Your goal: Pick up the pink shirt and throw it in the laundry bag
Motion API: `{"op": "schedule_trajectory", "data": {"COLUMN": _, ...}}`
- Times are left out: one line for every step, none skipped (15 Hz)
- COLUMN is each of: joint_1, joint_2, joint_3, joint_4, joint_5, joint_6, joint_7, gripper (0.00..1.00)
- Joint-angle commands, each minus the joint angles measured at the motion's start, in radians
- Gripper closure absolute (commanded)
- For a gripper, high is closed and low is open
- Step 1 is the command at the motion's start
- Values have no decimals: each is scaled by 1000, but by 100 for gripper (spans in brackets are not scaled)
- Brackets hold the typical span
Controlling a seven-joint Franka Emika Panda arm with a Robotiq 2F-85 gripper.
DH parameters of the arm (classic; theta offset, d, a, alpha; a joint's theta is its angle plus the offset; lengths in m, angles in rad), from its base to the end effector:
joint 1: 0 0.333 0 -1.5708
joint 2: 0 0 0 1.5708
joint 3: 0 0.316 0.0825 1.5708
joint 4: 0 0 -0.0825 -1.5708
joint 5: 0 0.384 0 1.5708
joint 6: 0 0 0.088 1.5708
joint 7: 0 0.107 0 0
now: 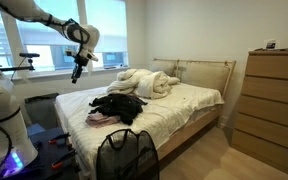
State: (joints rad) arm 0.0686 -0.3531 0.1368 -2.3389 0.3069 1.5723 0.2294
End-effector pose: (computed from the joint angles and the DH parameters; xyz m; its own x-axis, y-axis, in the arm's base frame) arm 0.3778 0.1139 0.4471 0.8926 -0.0650 -0.4461 -0.1379 -0.9815 -0.1329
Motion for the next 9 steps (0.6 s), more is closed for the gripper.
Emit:
{"op": "schedule_trajectory", "data": {"joint_1": 25, "joint_2": 246, "joint_3": 11, "joint_4": 133, "joint_5": -5, "joint_6": 53, "joint_7": -66, "gripper": 0}}
{"op": "schedule_trajectory", "data": {"joint_1": 32, "joint_2": 296, "joint_3": 10, "joint_4": 156, "joint_5": -2, "joint_6": 74, "joint_7": -84, "gripper": 0}}
{"op": "schedule_trajectory", "data": {"joint_1": 40, "joint_2": 348, "joint_3": 11, "joint_4": 174, "joint_5": -2, "joint_6": 104, "joint_7": -100, "gripper": 0}}
{"op": "schedule_trajectory", "data": {"joint_1": 49, "joint_2": 390, "joint_3": 15, "joint_4": 197, "joint_5": -5, "joint_6": 116, "joint_7": -110, "gripper": 0}}
{"op": "schedule_trajectory", "data": {"joint_1": 59, "joint_2": 431, "joint_3": 18, "joint_4": 213, "joint_5": -8, "joint_6": 132, "joint_7": -125, "gripper": 0}}
{"op": "schedule_trajectory", "data": {"joint_1": 69, "joint_2": 468, "joint_3": 21, "joint_4": 233, "joint_5": -3, "joint_6": 137, "joint_7": -136, "gripper": 0}}
{"op": "schedule_trajectory", "data": {"joint_1": 78, "joint_2": 501, "joint_3": 24, "joint_4": 242, "joint_5": 2, "joint_6": 151, "joint_7": -151, "gripper": 0}}
{"op": "schedule_trajectory", "data": {"joint_1": 85, "joint_2": 531, "joint_3": 27, "joint_4": 254, "joint_5": 4, "joint_6": 158, "joint_7": -160, "gripper": 0}}
{"op": "schedule_trajectory", "data": {"joint_1": 94, "joint_2": 558, "joint_3": 31, "joint_4": 266, "joint_5": 5, "joint_6": 162, "joint_7": -165, "gripper": 0}}
